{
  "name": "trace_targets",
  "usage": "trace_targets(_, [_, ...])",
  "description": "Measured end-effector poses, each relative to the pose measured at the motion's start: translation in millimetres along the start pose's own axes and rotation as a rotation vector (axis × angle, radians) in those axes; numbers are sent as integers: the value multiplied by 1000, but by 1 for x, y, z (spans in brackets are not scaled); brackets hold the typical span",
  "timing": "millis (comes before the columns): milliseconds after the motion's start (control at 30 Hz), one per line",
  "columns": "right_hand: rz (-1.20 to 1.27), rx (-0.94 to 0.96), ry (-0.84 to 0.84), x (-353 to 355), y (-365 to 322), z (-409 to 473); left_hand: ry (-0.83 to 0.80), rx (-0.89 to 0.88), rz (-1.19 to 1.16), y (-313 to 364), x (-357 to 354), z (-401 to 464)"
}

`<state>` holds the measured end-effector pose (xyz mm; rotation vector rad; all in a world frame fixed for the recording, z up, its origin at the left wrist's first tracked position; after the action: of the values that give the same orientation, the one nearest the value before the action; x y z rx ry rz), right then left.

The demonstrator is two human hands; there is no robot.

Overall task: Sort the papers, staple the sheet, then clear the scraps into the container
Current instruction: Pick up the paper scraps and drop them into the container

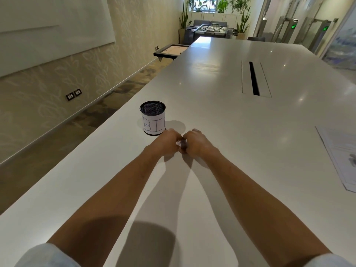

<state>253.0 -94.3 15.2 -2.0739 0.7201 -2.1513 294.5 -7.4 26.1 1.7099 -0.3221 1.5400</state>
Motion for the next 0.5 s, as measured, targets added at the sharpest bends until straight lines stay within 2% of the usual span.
trace_targets(167, [-33,50,63,3,-11,-1,57,24,-9,-1,2,2])
trace_targets(333, [-35,62,162,4,-13,-7,174,42,-128,-6,1,-2])
trace_targets(433, [88,21,193,5,-8,-8,235,87,-241,-10,1,-8])
trace_targets(500, [290,-30,215,5,1,-7,254,140,-375,-15,2,-11])
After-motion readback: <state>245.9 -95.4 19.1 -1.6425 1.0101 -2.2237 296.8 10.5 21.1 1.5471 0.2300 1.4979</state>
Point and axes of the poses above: each hand's wrist, its own z-axis towards the middle knuckle, its own x-axis out of the back of the hand, y = z × x, the point moved 7 cm from there along z, towards the middle knuckle, and after that the axes turned 3 degrees about y, right-handed, at the moved point
